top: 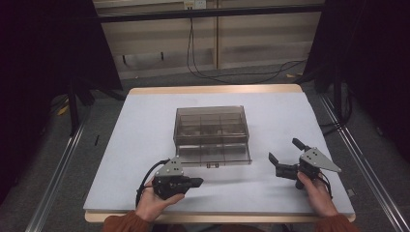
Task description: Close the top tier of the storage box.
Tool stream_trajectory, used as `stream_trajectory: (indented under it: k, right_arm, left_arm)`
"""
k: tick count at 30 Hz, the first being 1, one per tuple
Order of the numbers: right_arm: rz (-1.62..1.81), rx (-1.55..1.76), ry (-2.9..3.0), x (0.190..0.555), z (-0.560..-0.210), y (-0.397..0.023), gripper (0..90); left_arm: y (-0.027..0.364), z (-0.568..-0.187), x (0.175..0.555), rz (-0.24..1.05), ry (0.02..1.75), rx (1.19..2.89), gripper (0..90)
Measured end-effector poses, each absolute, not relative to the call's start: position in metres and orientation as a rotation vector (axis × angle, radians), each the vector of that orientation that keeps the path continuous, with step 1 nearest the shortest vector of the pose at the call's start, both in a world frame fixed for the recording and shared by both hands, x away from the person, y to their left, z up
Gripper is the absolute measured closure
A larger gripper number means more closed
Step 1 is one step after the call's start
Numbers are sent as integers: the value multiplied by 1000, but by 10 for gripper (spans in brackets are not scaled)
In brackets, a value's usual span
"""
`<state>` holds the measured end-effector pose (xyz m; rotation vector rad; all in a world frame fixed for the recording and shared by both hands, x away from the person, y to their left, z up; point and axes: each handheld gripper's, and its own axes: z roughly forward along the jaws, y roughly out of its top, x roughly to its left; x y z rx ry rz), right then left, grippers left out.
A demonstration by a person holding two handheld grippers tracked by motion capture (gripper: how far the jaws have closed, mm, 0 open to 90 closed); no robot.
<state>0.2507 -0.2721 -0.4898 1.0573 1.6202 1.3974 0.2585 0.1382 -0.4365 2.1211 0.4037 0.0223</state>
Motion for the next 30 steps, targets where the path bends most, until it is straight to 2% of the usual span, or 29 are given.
stream_trajectory:
  k: [19, 30]
  right_arm:
    - [1398, 1058, 1620, 251, -490, -272, 0]
    - [1397, 1056, 1619, 250, -490, -272, 0]
  left_arm:
    - [116, -436, 275, 42, 389, 2149, 900]
    - [121, -441, 281, 63, 435, 2126, 900]
